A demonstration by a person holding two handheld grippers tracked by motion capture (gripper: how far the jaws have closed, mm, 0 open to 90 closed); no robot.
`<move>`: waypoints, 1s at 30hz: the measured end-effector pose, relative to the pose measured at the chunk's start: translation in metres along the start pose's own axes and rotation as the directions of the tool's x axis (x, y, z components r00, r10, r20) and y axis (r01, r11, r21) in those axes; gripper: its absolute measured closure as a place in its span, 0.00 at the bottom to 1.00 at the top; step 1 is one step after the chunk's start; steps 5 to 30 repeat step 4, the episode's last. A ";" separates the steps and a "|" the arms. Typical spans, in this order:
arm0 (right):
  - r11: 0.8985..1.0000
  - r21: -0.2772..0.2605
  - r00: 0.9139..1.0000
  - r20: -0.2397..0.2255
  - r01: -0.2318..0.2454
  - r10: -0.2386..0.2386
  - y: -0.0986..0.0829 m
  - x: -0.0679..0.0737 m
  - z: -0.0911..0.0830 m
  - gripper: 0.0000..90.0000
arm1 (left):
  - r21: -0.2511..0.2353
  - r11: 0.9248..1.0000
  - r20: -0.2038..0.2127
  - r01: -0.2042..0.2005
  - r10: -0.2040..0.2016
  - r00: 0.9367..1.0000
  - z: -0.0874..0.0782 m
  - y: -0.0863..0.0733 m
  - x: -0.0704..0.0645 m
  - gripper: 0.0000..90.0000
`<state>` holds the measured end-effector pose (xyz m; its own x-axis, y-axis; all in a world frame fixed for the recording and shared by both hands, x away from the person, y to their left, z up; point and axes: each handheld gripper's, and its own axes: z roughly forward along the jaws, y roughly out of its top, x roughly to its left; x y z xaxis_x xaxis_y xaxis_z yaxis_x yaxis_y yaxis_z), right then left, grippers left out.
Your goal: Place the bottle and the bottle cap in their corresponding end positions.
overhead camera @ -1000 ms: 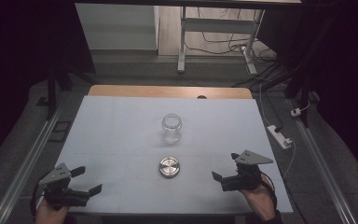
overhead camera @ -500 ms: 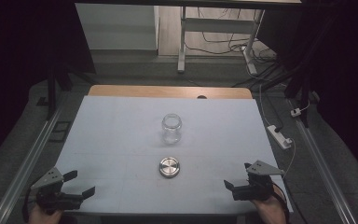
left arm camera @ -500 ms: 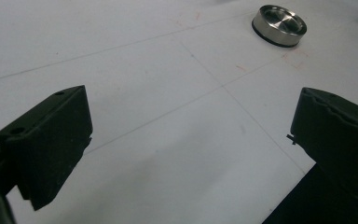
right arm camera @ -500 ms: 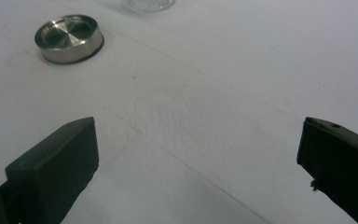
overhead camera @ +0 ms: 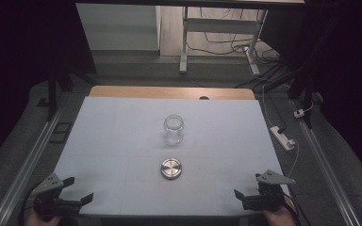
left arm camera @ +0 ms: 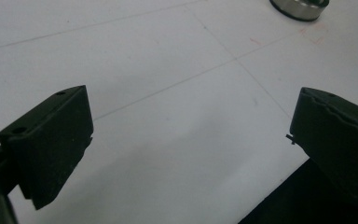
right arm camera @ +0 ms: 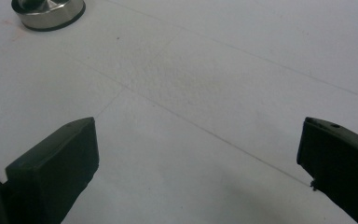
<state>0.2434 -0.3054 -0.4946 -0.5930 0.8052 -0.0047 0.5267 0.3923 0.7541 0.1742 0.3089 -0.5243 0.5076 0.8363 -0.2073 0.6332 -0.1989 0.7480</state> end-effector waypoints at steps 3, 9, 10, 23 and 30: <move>1.000 0.010 1.000 -0.002 -0.007 0.007 0.000 0.000 0.000 0.00 | 0.010 1.000 0.003 0.004 -0.004 1.000 0.001 0.001 0.001 0.00; 1.000 0.018 1.000 -0.003 -0.004 0.004 0.000 0.000 0.001 0.00 | 0.014 1.000 0.007 0.010 -0.010 1.000 0.002 0.001 0.001 0.00; 1.000 0.018 1.000 -0.003 -0.004 0.004 0.000 0.000 0.001 0.00 | 0.014 1.000 0.007 0.010 -0.010 1.000 0.002 0.001 0.001 0.00; 1.000 0.018 1.000 -0.003 -0.004 0.004 0.000 0.000 0.001 0.00 | 0.014 1.000 0.007 0.010 -0.010 1.000 0.002 0.001 0.001 0.00; 1.000 0.018 1.000 -0.003 -0.004 0.004 0.000 0.000 0.001 0.00 | 0.014 1.000 0.007 0.010 -0.010 1.000 0.002 0.001 0.001 0.00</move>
